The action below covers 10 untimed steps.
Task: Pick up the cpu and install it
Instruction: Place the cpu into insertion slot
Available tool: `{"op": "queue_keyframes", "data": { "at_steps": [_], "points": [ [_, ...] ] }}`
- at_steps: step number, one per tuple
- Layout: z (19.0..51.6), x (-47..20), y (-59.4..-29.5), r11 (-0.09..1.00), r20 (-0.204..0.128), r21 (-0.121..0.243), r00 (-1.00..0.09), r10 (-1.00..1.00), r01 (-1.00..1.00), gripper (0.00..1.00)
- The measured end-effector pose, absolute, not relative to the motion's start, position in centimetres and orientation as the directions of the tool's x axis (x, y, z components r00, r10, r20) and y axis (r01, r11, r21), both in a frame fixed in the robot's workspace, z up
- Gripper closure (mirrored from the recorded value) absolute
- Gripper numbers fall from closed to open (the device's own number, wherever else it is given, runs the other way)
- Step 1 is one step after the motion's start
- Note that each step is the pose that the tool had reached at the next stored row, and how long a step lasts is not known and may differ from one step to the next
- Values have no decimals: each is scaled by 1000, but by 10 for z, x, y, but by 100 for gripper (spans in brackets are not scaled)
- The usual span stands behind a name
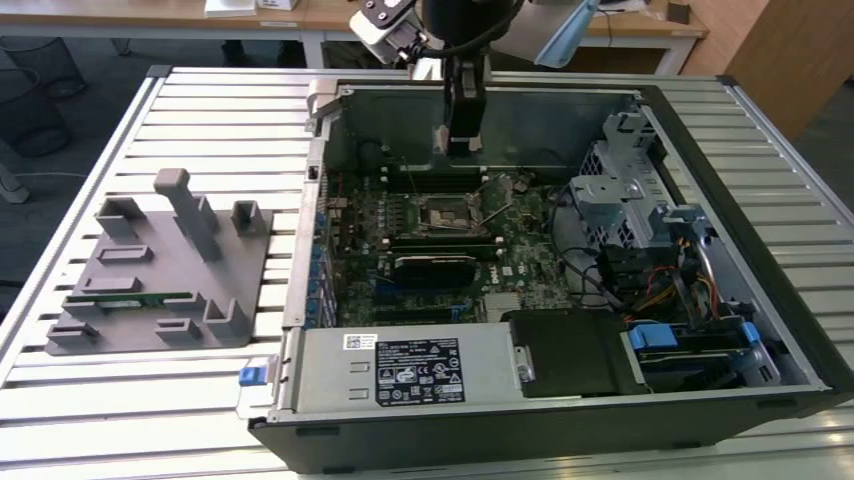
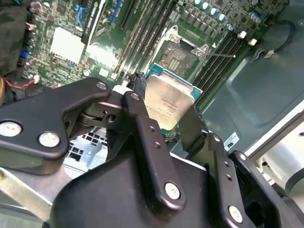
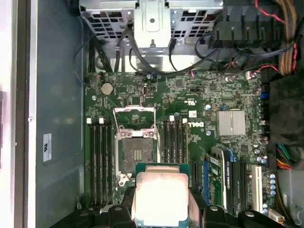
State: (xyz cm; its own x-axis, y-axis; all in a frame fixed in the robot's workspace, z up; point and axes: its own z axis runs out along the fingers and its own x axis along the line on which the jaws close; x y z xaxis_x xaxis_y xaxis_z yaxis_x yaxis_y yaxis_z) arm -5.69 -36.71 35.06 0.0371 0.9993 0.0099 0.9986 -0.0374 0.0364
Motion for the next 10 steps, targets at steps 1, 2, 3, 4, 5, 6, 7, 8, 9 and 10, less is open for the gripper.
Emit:
{"op": "queue_keyframes", "data": {
  "at_steps": [1,2,3,4,5,6,7,8,9,10],
  "points": [
    [349,-57,-365,-37,10,36,37,999,999,47],
    [348,-56,-363,-37,10,36,36,999,999,47],
    [346,-56,-361,-37,10,36,36,999,999,47],
    [344,-56,-359,-36,10,36,36,999,999,47],
    [342,-55,-358,-36,10,36,35,999,999,47],
    [341,-55,-356,-33,10,36,33,999,999,47],
    [339,-55,-356,-26,10,37,26,1000,999,47],
    [338,-55,-356,-15,10,37,14,1000,999,47],
    [337,-55,-356,0,10,37,-1,1000,999,47],
    [336,-55,-356,15,10,37,-15,1000,999,47]
  ]
}}
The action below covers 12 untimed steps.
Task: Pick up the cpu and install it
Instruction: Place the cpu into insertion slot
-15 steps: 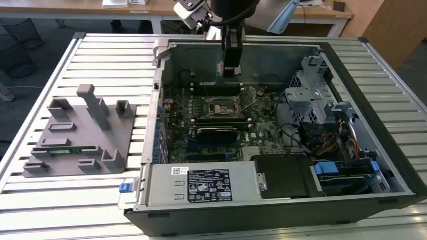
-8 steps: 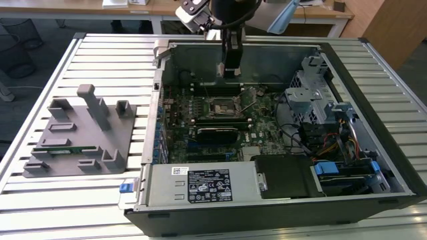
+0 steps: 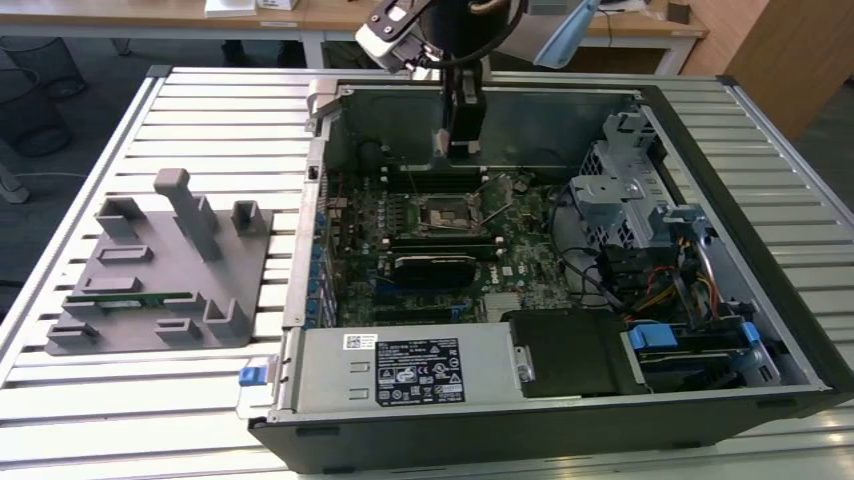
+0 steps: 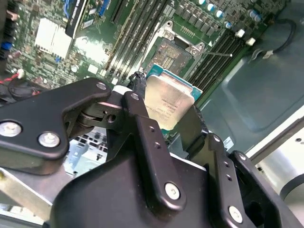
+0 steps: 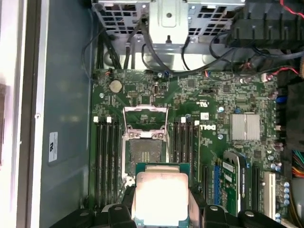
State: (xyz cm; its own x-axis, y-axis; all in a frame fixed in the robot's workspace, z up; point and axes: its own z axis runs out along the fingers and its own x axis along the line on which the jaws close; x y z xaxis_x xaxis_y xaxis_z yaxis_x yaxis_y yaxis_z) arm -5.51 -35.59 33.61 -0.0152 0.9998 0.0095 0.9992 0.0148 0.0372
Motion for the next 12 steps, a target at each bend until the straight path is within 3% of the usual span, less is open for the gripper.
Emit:
{"op": "queue_keyframes", "data": {
  "at_steps": [12],
  "points": [
    [320,-52,-353,28,8,39,-29,1000,999,47]
  ]
}}
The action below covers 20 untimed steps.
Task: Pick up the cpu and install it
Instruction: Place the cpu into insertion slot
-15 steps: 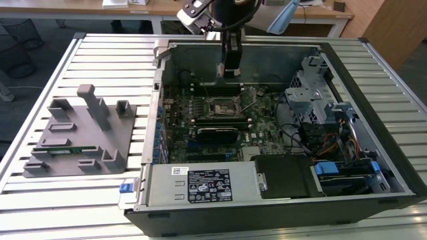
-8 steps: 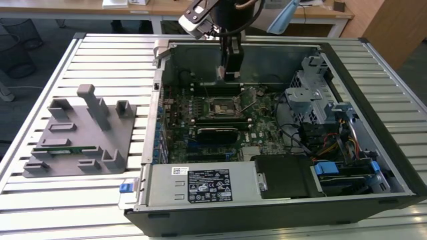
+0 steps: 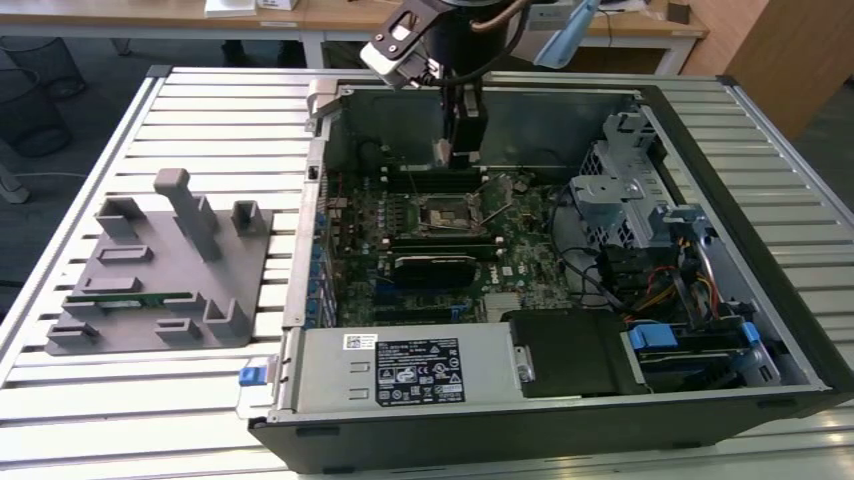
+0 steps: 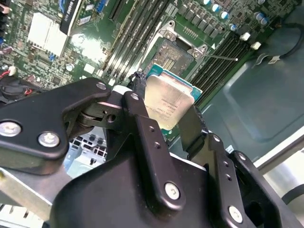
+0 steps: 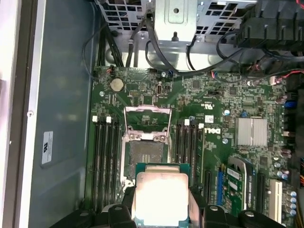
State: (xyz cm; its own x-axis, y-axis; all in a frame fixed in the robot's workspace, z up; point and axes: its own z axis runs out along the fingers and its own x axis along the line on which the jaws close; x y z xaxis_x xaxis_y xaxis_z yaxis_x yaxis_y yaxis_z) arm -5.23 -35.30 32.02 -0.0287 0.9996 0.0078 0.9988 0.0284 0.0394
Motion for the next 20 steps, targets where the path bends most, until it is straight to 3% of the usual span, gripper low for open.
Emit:
{"op": "queue_keyframes", "data": {
  "at_steps": [20],
  "points": [
    [290,-48,-346,27,8,40,-28,1000,999,47]
  ]
}}
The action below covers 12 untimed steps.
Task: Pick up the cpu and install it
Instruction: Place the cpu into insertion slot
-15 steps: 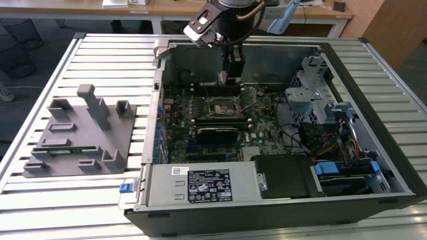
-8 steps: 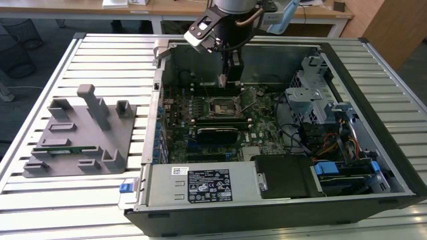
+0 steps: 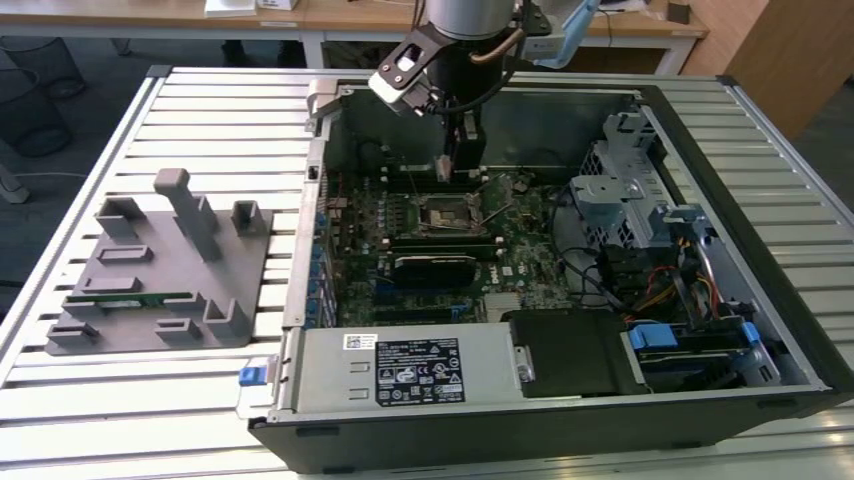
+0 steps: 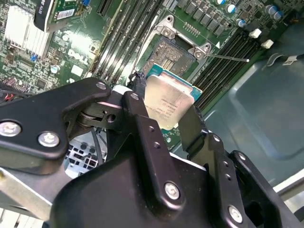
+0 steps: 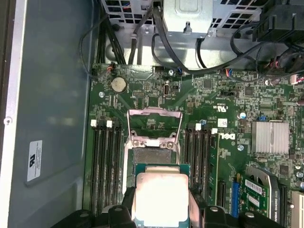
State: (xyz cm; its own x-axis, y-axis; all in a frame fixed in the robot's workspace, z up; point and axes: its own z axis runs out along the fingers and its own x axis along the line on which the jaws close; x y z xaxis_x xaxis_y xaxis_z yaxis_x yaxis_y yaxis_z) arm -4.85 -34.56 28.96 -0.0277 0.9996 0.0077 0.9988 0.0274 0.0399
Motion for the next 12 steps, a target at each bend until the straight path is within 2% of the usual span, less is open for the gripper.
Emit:
{"op": "queue_keyframes", "data": {
  "at_steps": [12],
  "points": [
    [279,-50,-343,-2,8,40,2,1000,999,47]
  ]
}}
